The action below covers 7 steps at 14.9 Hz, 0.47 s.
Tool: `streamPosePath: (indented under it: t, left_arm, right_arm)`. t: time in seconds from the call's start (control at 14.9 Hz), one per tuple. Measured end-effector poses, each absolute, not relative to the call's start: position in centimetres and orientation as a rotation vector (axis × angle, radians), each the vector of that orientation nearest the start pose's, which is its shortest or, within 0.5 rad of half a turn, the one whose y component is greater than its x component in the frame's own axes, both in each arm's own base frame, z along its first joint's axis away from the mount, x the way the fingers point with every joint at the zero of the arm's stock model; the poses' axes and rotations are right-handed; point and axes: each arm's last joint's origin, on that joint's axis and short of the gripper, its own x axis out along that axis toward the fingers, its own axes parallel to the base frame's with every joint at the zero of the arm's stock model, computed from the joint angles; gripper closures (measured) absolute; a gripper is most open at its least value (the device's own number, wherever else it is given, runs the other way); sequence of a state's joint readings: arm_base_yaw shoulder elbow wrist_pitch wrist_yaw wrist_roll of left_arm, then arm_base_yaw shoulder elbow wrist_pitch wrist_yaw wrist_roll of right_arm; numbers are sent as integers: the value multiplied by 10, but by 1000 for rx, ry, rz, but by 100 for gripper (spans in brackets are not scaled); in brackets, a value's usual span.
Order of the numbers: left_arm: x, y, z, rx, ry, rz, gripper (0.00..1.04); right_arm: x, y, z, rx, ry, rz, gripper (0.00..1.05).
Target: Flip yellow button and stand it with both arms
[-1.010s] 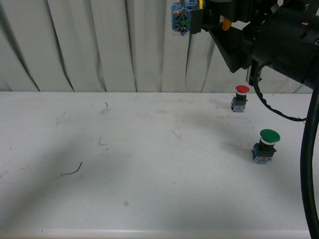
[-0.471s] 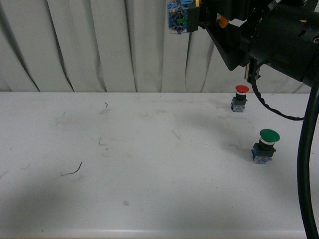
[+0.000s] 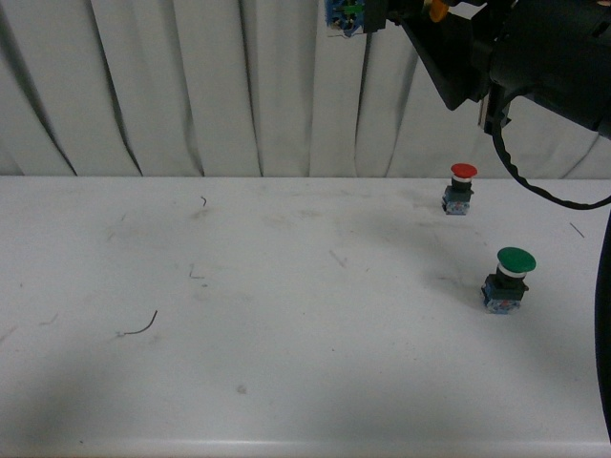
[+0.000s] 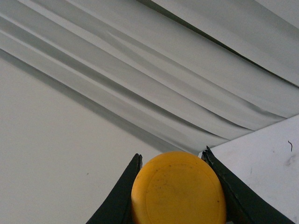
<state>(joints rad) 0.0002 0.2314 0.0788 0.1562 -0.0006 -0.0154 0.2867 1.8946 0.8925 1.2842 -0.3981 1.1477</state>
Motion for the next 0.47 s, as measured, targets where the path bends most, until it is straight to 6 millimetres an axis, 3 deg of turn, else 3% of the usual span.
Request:
streamPosePath:
  t: [0.47]
  left_arm:
    - [97, 0, 170, -15, -19, 1, 103]
  right_arm:
    - [357, 120, 207, 1058, 129, 773, 70]
